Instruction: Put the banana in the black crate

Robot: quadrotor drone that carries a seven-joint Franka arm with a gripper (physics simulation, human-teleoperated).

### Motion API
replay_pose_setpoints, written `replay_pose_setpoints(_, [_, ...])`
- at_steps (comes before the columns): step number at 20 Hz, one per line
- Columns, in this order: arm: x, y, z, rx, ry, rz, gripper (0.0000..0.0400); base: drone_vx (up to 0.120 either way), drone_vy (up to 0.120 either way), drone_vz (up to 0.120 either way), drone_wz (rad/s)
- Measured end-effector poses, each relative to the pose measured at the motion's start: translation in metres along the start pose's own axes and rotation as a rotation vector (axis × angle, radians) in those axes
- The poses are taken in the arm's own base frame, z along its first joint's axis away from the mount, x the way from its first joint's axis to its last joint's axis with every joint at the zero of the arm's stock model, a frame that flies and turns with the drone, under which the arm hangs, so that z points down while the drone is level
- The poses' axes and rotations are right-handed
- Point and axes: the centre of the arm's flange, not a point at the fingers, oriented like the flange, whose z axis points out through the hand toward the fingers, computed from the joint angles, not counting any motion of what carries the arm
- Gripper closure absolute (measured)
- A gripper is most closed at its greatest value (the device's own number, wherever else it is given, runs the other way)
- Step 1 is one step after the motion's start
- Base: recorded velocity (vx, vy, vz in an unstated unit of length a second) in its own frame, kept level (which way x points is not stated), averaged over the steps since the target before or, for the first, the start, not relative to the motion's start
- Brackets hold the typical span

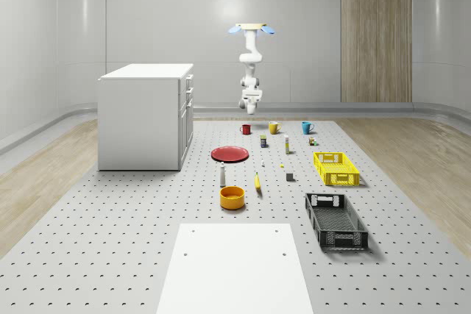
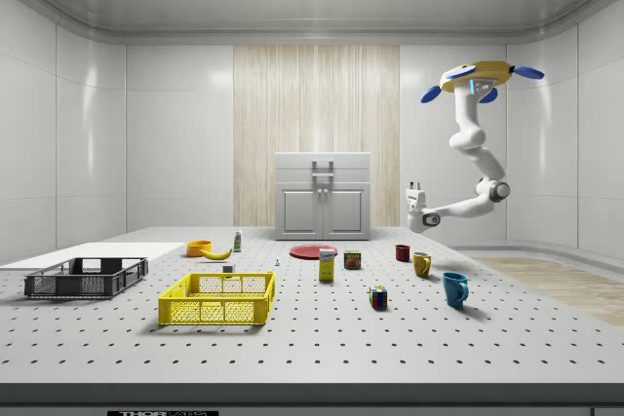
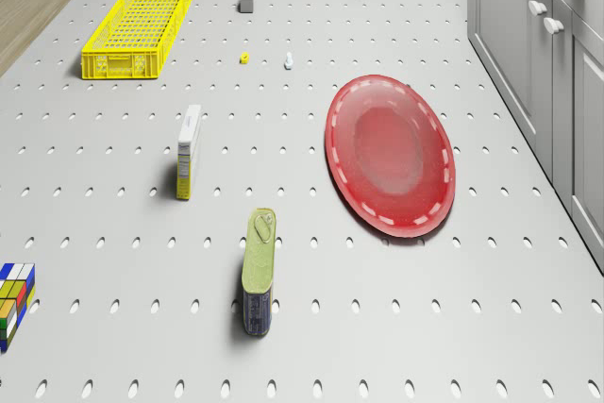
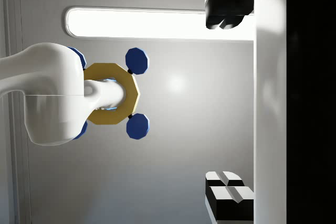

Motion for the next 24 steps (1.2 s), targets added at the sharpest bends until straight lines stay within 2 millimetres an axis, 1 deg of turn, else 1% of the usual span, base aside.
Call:
replay_pose_setpoints(4, [-0.003,-0.003,0.0,-0.03,0.034,-0.001,0.0,0.12,-0.11,0.0,0.0])
replay_pose_setpoints(9, [-0.012,-0.011,0.001,-0.114,0.124,-0.003,0.0,0.12,0.0,0.0,0.0])
replay_pose_setpoints(12, [-0.022,-0.021,0.005,-0.212,0.224,-0.005,0.0,0.12,0.0,0.0,0.0])
replay_pose_setpoints(15, [-0.037,-0.035,0.014,-0.371,0.385,-0.009,0.0,0.12,0.0,0.0,0.0])
replay_pose_setpoints(17, [-0.049,-0.047,0.027,-0.522,0.537,-0.013,0.0,0.12,0.0,0.0,0.0])
replay_pose_setpoints(19, [-0.061,-0.058,0.048,-0.715,0.73,-0.017,0.0,0.12,0.0,0.0,0.0])
replay_pose_setpoints(22, [-0.071,-0.068,0.095,-1.067,1.079,-0.025,0.0,0.12,0.0,0.0,0.0])
replay_pose_setpoints(24, [-0.069,-0.065,0.129,-1.312,1.321,-0.03,0.0,0.12,0.0,0.0,0.0])
